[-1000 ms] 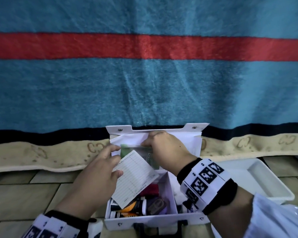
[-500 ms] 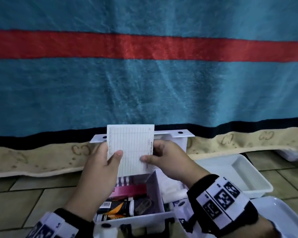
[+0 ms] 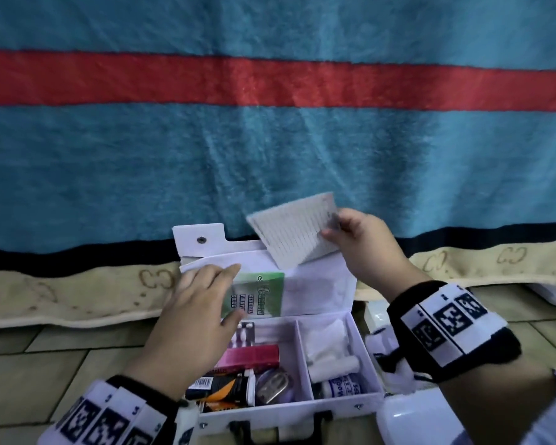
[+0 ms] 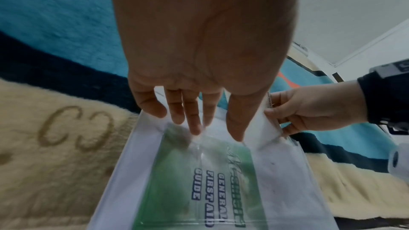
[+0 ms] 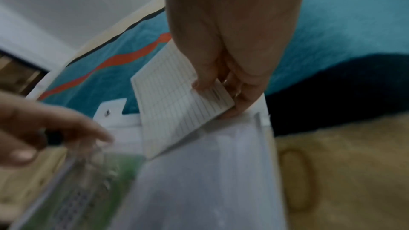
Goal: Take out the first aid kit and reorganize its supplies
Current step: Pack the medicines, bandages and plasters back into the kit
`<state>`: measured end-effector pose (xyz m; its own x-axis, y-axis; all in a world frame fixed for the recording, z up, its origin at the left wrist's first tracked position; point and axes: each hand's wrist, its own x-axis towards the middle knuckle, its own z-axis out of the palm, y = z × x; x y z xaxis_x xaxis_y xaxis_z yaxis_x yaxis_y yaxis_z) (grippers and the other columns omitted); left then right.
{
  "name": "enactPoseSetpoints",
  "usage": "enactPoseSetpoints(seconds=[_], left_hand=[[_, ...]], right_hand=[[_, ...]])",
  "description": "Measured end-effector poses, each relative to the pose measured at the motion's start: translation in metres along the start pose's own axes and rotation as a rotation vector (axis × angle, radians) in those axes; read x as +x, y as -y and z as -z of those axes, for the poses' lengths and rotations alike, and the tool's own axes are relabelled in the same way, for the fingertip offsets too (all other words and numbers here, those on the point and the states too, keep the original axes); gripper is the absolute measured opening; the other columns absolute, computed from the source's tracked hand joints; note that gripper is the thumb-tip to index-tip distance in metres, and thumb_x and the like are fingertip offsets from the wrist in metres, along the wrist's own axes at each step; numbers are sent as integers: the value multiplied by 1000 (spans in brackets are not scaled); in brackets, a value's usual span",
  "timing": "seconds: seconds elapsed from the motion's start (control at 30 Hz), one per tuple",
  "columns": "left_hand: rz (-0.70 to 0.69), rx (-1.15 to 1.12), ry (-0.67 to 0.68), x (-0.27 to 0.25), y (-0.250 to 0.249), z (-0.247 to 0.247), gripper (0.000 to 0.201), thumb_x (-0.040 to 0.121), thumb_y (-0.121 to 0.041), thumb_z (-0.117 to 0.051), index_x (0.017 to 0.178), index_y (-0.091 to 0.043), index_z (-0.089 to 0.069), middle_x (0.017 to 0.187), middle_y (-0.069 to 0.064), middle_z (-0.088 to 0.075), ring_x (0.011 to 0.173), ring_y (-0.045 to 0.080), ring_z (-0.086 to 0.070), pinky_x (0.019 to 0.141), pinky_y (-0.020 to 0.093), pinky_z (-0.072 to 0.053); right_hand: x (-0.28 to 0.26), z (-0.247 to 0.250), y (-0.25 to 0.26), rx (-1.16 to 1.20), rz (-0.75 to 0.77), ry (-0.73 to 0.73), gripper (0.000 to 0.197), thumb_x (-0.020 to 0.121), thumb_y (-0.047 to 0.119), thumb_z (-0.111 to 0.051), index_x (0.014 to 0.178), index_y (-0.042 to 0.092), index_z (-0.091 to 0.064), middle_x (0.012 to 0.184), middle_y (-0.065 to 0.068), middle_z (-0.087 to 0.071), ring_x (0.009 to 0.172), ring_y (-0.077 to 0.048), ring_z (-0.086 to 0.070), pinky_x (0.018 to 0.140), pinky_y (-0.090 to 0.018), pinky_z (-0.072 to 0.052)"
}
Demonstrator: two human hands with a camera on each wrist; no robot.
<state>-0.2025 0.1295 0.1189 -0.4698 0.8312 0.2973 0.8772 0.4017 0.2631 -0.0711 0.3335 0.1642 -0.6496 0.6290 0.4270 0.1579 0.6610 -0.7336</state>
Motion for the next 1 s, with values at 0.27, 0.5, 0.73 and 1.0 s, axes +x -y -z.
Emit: enactPoseSetpoints(seconds=[0.27,0.5,0.73,1.0], left_hand=[[-3,-11,-13,2,0,-4,54,87,-32,-60,137,-30,-40,130,-9,-32,120,10,-27,106,28,-28],[19,101,-27,2,-1,-6,51,79,-29,-68,128,-26,-51,121,-9,-47,111,14,-38,88,37,-45],[30,149,-36,0,-1,-5,53,74,-27,-72,125,-26,-56,116,-9,-53,108,17,-47,81,39,-48],[36,126,-7,0,-4,-1,52,83,-30,-63,134,-29,-49,126,-12,-48,116,16,-44,89,38,-44]], right_hand=[[-10,15,17,-784,233,243,46,72,-9,-43,101,23,-59,99,3,-58,94,-23,-55,68,-24,-30],[-15,-2,18,-942,228,340,30,80,0,-43,94,23,-54,104,-2,-63,102,-26,-58,67,-31,-36],[-18,-8,24,-1018,186,327,35,86,3,-41,106,23,-62,106,-2,-65,105,-26,-58,69,-30,-35],[-24,-12,26,-967,151,342,33,84,1,-40,104,16,-61,110,-5,-61,106,-26,-58,78,-32,-43]])
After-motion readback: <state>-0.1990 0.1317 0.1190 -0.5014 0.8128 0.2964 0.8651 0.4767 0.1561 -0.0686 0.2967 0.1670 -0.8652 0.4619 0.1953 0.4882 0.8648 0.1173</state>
